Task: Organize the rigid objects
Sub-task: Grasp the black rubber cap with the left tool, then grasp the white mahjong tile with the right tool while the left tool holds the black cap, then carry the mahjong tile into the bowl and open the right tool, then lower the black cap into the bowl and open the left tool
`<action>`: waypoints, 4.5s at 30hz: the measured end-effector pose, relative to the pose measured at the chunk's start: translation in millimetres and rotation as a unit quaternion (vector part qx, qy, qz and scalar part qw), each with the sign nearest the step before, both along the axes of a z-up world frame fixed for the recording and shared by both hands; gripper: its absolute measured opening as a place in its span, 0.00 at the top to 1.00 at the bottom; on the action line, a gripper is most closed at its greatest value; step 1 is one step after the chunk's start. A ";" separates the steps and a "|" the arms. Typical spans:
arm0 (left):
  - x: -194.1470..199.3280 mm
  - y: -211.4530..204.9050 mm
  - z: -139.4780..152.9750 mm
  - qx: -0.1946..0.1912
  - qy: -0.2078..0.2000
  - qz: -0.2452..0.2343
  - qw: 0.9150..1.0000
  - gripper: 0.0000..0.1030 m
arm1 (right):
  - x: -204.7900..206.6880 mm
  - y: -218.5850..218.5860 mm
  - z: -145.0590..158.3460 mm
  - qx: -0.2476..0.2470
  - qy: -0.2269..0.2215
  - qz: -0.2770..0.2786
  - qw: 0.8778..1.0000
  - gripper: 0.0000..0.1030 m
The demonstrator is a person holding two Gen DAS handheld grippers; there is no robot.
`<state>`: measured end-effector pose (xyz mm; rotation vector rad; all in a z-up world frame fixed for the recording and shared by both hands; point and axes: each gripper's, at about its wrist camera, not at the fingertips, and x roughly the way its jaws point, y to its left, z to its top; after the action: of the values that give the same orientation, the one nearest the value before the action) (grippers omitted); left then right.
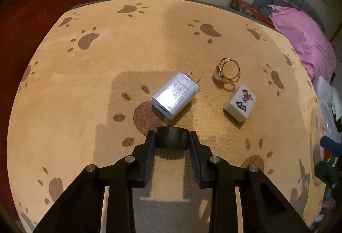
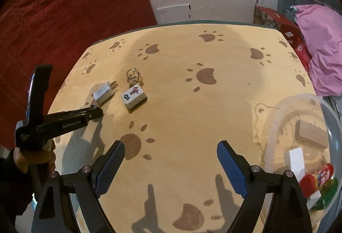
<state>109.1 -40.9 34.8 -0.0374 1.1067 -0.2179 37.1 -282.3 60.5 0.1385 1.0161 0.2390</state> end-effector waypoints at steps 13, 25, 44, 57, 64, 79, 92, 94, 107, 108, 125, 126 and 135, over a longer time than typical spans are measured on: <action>-20.7 25.3 22.4 -0.013 -0.022 -0.001 1.000 0.70 | 46.9 44.6 -9.3 -0.011 -0.010 0.041 0.999 0.12; -40.2 41.8 25.2 -0.028 -0.017 0.001 0.999 0.70 | 82.1 86.4 -26.9 -0.043 -0.010 0.089 0.995 0.35; -43.2 53.0 27.2 -0.045 -0.018 0.001 0.999 0.70 | 86.7 95.1 -35.6 -0.065 0.004 0.091 0.994 0.54; -55.1 36.4 44.0 -0.044 -0.034 -0.006 0.998 0.70 | 42.0 62.8 -11.6 -0.029 0.003 0.055 0.998 0.54; -76.3 15.6 57.2 -0.037 -0.042 -0.001 0.998 0.70 | 11.0 30.9 1.2 -0.011 -0.001 0.041 0.999 0.54; -122.0 -48.6 84.8 -0.027 -0.063 -0.020 0.997 0.70 | -59.0 -85.1 22.4 0.002 -0.015 -0.040 0.999 0.54; -151.2 -107.1 103.9 -0.020 -0.078 -0.045 0.996 0.70 | -74.9 -175.1 25.3 -0.001 -0.027 -0.111 0.993 0.54; -154.8 -113.2 107.0 -0.018 -0.081 -0.047 0.995 0.70 | -70.9 -185.7 23.8 -0.001 -0.028 -0.122 0.992 0.54; -165.3 -138.0 115.3 -0.012 -0.086 -0.046 0.995 0.70 | -56.7 -215.1 23.3 0.006 -0.044 -0.135 0.990 0.19; -164.9 -140.2 115.6 -0.012 -0.087 -0.048 0.995 0.70 | -57.8 -216.1 24.1 0.007 -0.045 -0.133 0.990 0.19; -150.8 -221.6 114.1 -0.027 -0.080 -0.130 0.988 0.70 | -99.4 -250.6 23.7 0.024 -0.043 -0.166 0.985 0.19; -150.4 -230.3 113.0 -0.029 -0.078 -0.140 0.987 0.70 | -102.1 -252.2 23.3 0.025 -0.042 -0.168 0.985 0.19; -150.5 -284.8 110.6 -0.041 -0.066 -0.200 0.977 0.69 | -119.4 -264.9 21.7 0.025 -0.036 -0.184 0.982 0.18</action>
<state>-41.5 -325.7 145.4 0.1255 0.9634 -0.6183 -82.3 -547.2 82.2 0.3573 0.8942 -0.0687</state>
